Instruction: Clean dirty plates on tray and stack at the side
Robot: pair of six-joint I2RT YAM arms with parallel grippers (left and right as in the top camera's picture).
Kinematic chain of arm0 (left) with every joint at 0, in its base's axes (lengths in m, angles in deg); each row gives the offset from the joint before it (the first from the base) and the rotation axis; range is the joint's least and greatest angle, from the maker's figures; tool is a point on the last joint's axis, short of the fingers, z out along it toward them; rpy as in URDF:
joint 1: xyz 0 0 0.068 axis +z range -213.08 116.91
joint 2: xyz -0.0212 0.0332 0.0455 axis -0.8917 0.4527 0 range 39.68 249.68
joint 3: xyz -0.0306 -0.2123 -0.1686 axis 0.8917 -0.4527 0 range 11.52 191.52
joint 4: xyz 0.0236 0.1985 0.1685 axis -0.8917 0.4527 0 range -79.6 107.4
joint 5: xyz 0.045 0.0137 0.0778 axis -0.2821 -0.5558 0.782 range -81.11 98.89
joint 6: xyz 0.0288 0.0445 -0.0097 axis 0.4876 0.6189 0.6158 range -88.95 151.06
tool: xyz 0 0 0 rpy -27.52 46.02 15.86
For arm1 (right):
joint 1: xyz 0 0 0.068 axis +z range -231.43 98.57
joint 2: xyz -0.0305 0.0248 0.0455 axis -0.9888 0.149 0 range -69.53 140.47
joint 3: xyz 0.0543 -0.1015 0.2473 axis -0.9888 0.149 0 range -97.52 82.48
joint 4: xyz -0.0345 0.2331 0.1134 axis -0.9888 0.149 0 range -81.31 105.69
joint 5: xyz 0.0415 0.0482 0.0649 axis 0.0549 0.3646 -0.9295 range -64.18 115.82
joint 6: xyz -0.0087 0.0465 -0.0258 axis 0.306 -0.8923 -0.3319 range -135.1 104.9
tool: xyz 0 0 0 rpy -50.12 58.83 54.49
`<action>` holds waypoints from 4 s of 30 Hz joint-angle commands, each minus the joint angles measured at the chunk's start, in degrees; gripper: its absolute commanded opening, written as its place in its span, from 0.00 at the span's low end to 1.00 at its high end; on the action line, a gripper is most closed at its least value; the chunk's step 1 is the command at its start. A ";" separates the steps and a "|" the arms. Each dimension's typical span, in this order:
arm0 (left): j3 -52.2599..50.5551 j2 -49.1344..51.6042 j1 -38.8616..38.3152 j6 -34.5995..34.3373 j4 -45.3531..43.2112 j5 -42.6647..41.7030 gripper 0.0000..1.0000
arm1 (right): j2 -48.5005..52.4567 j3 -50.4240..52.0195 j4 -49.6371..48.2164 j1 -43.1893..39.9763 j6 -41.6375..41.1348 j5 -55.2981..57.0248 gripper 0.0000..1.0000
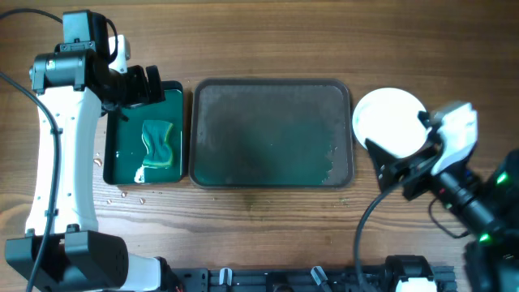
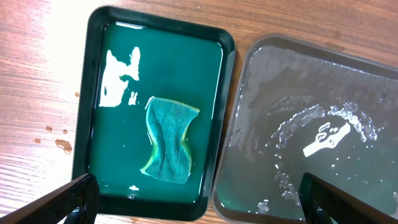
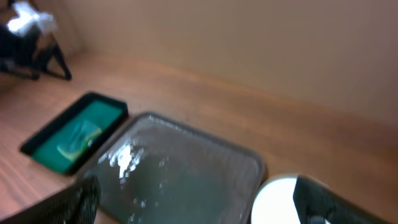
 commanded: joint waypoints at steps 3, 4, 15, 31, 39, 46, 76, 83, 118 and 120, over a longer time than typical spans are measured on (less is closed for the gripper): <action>0.37 0.33 -0.15 0.31 0.00 -0.94 1.00 | -15.15 24.26 -18.16 2.80 1.31 -1.20 1.00; 0.37 0.33 -0.15 0.31 0.00 -0.94 1.00 | -17.59 28.44 -21.53 3.32 1.33 -1.20 1.00; 0.37 0.33 -0.15 0.31 0.00 -0.94 1.00 | -36.74 57.53 -40.44 7.34 -6.14 7.04 1.00; 0.37 0.33 -0.15 0.31 0.00 -0.94 1.00 | -37.97 60.00 -45.62 7.34 -5.97 14.75 1.00; 0.37 0.33 -0.15 0.31 0.00 -0.94 1.00 | -37.97 62.03 -48.68 7.34 -6.14 18.58 1.00; 0.37 0.33 -0.15 0.31 0.00 -0.94 1.00 | -37.97 61.99 -45.77 7.52 -6.40 17.99 1.00; 0.35 -9.09 -4.48 2.43 0.00 8.04 1.00 | -37.92 61.96 -45.77 7.50 -6.36 17.97 1.00; -11.52 -27.74 -8.74 2.40 -15.74 4.81 1.00 | -37.92 61.96 -45.77 7.50 -6.36 17.97 1.00; -89.50 -90.71 -3.82 2.25 -67.30 -7.54 1.00 | -37.92 61.96 -45.77 7.50 -6.36 17.97 1.00; -90.33 -91.01 -3.82 2.23 -68.74 -7.52 1.00 | -37.92 61.96 -45.77 7.50 -6.36 17.97 1.00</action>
